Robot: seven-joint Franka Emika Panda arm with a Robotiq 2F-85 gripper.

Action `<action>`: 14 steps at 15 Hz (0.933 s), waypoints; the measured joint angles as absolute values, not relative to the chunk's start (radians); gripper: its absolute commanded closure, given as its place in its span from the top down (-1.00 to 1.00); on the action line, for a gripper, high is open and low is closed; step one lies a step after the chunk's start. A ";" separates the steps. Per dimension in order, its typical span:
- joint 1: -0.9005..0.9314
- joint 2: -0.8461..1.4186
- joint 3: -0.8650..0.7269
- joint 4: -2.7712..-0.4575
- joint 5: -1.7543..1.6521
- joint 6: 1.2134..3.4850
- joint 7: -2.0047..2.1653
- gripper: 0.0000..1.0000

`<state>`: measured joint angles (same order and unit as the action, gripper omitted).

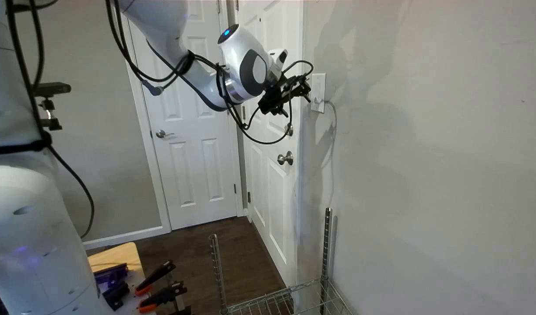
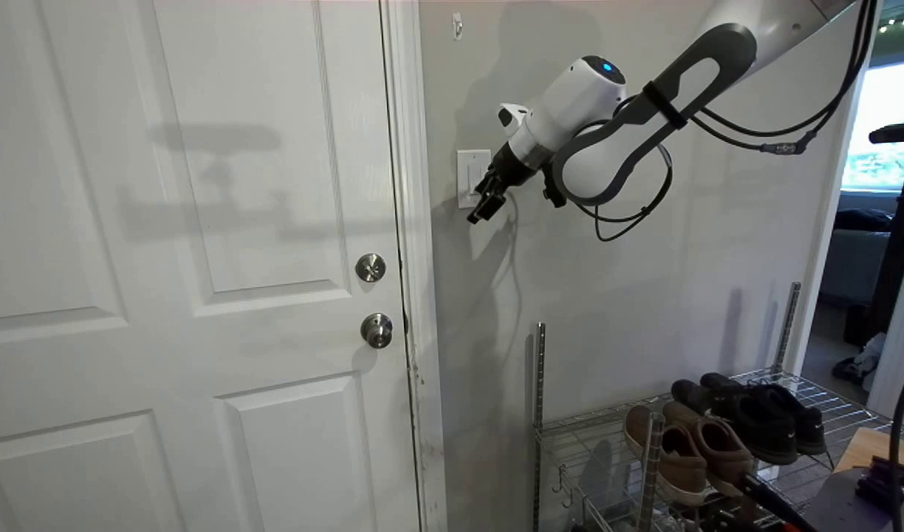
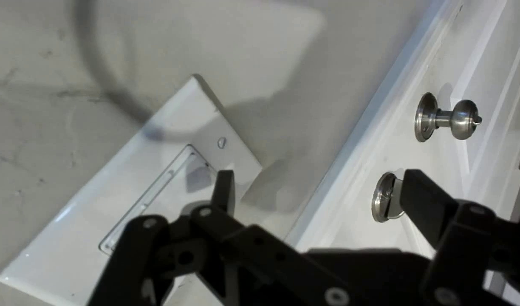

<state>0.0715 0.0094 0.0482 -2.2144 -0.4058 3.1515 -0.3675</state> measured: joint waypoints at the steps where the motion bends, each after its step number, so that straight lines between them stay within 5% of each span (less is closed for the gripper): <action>1: 0.070 0.009 0.047 -2.215 -0.406 3.150 -0.368 1.00; 14: 0.070 0.028 0.043 -2.208 -0.411 3.137 -0.368 1.00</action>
<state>0.0698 0.0280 0.0426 -2.2084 -0.4108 3.1368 -0.3675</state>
